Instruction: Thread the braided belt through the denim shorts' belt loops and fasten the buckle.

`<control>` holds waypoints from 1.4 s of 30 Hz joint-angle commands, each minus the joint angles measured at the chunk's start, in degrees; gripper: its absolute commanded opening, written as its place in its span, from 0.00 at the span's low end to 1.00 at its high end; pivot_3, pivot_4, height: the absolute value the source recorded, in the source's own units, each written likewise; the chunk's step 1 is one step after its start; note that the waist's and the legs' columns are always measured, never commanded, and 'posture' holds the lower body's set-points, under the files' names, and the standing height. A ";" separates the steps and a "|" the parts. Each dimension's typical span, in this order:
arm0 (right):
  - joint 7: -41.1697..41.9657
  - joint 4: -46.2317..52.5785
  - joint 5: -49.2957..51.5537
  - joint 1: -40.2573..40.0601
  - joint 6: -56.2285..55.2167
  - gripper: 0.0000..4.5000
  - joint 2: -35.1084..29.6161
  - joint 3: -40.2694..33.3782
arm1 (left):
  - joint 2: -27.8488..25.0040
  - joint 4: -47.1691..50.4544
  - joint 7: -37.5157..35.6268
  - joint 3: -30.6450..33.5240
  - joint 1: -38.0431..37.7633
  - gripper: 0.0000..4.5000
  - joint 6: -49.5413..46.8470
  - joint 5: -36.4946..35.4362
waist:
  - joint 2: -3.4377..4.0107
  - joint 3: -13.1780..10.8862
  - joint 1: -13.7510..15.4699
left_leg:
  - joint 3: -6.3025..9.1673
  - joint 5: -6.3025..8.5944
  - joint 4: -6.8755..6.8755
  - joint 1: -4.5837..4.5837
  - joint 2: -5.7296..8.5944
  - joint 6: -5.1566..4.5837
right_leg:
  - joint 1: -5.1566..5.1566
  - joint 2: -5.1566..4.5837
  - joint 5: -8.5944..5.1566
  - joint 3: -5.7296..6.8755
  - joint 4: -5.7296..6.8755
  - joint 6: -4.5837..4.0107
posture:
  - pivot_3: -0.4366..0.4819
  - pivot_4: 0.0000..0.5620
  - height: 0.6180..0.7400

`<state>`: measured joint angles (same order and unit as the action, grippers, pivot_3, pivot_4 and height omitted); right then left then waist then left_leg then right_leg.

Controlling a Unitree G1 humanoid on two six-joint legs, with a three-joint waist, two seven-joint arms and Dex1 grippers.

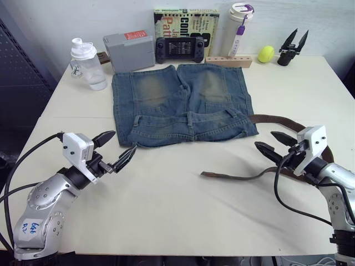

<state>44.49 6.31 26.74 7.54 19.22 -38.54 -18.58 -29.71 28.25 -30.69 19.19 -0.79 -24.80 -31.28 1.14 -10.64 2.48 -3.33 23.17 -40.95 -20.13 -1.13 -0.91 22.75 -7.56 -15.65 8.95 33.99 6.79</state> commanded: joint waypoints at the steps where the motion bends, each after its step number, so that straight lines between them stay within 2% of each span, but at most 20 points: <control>1: 7.12 2.70 2.66 0.66 3.55 0.76 -4.83 2.21 | -2.96 0.80 -4.45 -1.18 0.87 1.00 0.40 -1.28 | 0.00 0.00 0.01 | 0.00 0.00 -0.01 0.00 0.00 0.00 | 0.00 0.00 0.00 0.00 0.01 0.00 | 0.48 0.27 0.92; 6: 20.30 5.74 6.17 2.66 12.52 0.76 -14.60 9.93 | -10.30 3.41 -15.16 -5.84 1.30 1.00 -2.67 -4.90 | 0.04 -0.02 -0.19 | 0.00 0.00 0.00 0.00 -0.01 0.00 | 0.01 0.00 0.00 0.01 -0.02 -0.01 | 0.48 0.27 0.92; 9: 24.10 5.00 3.18 6.22 11.09 0.76 -16.83 14.95 | -13.27 4.53 -18.56 -8.03 2.33 1.00 -3.07 -5.35 | 0.03 -0.02 -0.59 | 0.02 0.00 -0.01 0.00 -0.02 0.00 | 0.01 -0.01 0.00 0.01 -0.01 -0.01 | 0.48 0.27 0.92; 13: 24.06 1.26 -6.42 10.09 5.66 0.76 -17.68 22.09 | -14.11 5.61 -19.71 -9.66 3.63 1.00 -3.01 -5.25 | 0.03 -0.02 -1.00 | 0.04 0.00 0.01 -0.01 -0.01 0.00 | 0.01 -0.02 0.00 0.02 -0.03 -0.01 | 0.48 0.27 0.92; 22: 24.14 -4.18 -13.67 10.01 0.51 0.76 -16.33 26.67 | -13.48 7.19 -18.50 -9.63 3.77 1.00 -3.70 -5.62 | 0.03 -0.02 -0.99 | 0.06 0.00 -0.03 -0.04 -0.01 0.00 | 0.01 -0.02 0.00 0.06 -0.03 0.00 | 0.48 0.27 0.92; 25: 23.34 -5.57 -15.74 9.77 -2.19 0.57 -15.51 27.28 | -13.54 7.21 -18.36 -9.45 4.16 1.00 -4.02 -5.95 | 0.00 -0.01 -1.03 | 0.06 0.00 -0.03 -0.03 -0.01 0.00 | -0.01 -0.02 0.00 0.05 -0.04 0.00 | 0.48 0.27 0.92; 30: 25.04 -6.32 -16.85 9.15 -5.83 0.04 -14.92 28.03 | -13.47 6.22 -18.85 -10.31 6.11 1.00 -4.09 -6.00 | -0.13 0.07 -1.14 | 0.07 0.00 -0.05 0.02 -0.03 0.00 | -0.07 0.00 0.00 0.06 -0.03 0.00 | 0.48 0.27 0.92; 31: 25.56 -6.05 -16.62 8.95 -6.15 0.01 -14.89 28.05 | -13.43 5.67 -19.13 -10.65 6.91 1.00 -4.05 -5.90 | -0.13 0.07 -1.15 | 0.07 0.00 -0.06 0.05 -0.03 0.00 | -0.11 0.00 0.00 0.05 -0.03 0.00 | 0.48 0.27 0.92; 34: 26.95 -4.42 -15.41 8.55 -7.32 0.01 -14.74 27.55 | -13.05 3.15 -20.09 -11.78 10.60 1.00 -4.01 -5.89 | -0.14 0.08 -1.12 | 0.09 0.00 -0.06 0.06 -0.04 0.00 | -0.12 0.00 0.00 0.06 -0.03 -0.01 | 0.48 0.27 0.92; 42: 29.47 8.45 -5.42 12.95 0.24 0.01 -14.55 23.18 | -9.81 -4.47 -26.94 -18.20 20.88 1.00 -7.38 -9.54 | -0.01 0.00 -1.10 | 0.11 0.00 -0.05 -0.06 -0.01 0.00 | 0.00 0.00 0.00 0.10 -0.03 0.00 | 0.48 0.27 0.92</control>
<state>73.24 10.40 18.60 19.11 18.41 -52.61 7.11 -40.32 24.34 -55.86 2.09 18.75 -30.98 -38.36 1.14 -10.64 1.38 -3.23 23.17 -41.01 -20.19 -1.14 -0.91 22.76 -7.56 -15.65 9.03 33.97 6.78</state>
